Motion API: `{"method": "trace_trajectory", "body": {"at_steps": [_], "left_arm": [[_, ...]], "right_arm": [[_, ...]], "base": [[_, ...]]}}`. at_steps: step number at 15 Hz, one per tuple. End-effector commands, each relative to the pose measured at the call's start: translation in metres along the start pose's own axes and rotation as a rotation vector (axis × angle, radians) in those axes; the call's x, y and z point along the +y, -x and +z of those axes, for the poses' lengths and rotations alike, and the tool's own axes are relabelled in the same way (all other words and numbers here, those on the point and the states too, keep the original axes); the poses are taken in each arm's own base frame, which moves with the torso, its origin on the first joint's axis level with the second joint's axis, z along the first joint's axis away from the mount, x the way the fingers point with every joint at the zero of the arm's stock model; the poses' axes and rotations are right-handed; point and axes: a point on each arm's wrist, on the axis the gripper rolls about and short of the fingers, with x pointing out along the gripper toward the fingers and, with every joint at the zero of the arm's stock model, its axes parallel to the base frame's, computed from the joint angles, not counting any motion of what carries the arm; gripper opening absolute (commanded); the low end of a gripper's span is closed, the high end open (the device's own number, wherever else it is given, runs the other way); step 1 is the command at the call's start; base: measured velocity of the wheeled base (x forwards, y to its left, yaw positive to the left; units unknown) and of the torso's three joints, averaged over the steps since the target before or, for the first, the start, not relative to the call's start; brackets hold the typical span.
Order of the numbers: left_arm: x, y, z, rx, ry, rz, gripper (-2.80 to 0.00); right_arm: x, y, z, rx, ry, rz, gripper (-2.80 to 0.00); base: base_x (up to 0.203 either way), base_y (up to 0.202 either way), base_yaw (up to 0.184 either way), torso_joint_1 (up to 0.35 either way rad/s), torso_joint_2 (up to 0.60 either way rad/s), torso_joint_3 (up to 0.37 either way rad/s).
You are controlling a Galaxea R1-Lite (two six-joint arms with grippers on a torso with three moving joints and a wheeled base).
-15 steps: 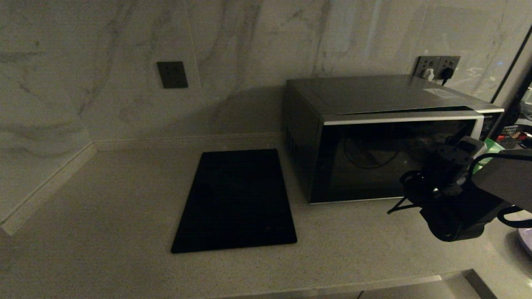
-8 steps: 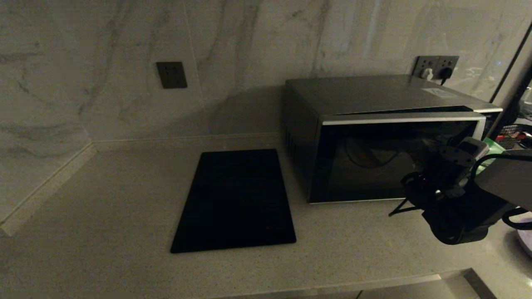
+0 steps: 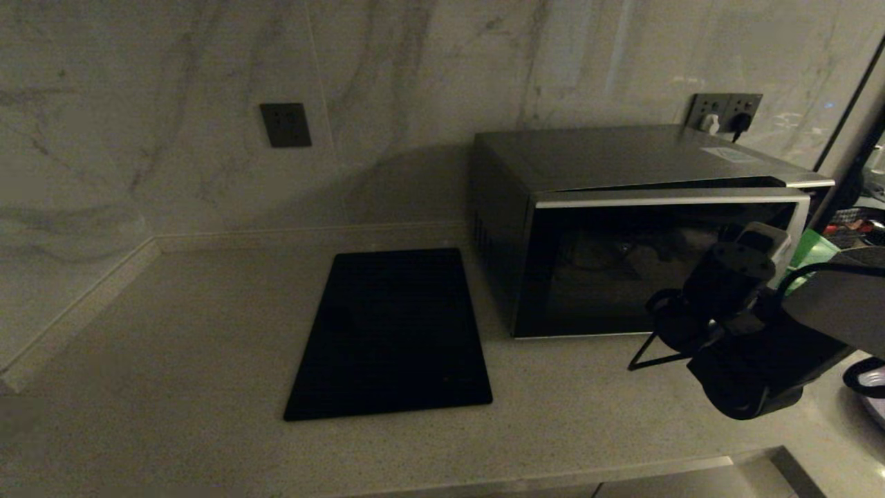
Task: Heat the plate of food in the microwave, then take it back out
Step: Open the microwave oven
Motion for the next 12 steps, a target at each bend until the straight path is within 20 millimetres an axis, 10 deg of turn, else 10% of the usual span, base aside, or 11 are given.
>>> {"method": "trace_trajectory", "body": {"at_steps": [1,12], "left_arm": [[0.0,0.0,0.0,0.001,0.001,0.001,-2.8],[0.0,0.0,0.0,0.001,0.001,0.001,-2.8]], "right_arm": [[-0.01,0.011,0.029,-0.019,-0.06,0.044,0.0],[-0.092,0.035,0.152,-0.098,0.201,0.255,0.0]], "base": [[0.0,0.0,0.0,0.0,0.0,0.0],[0.0,0.0,0.0,0.0,0.0,0.0]]}}
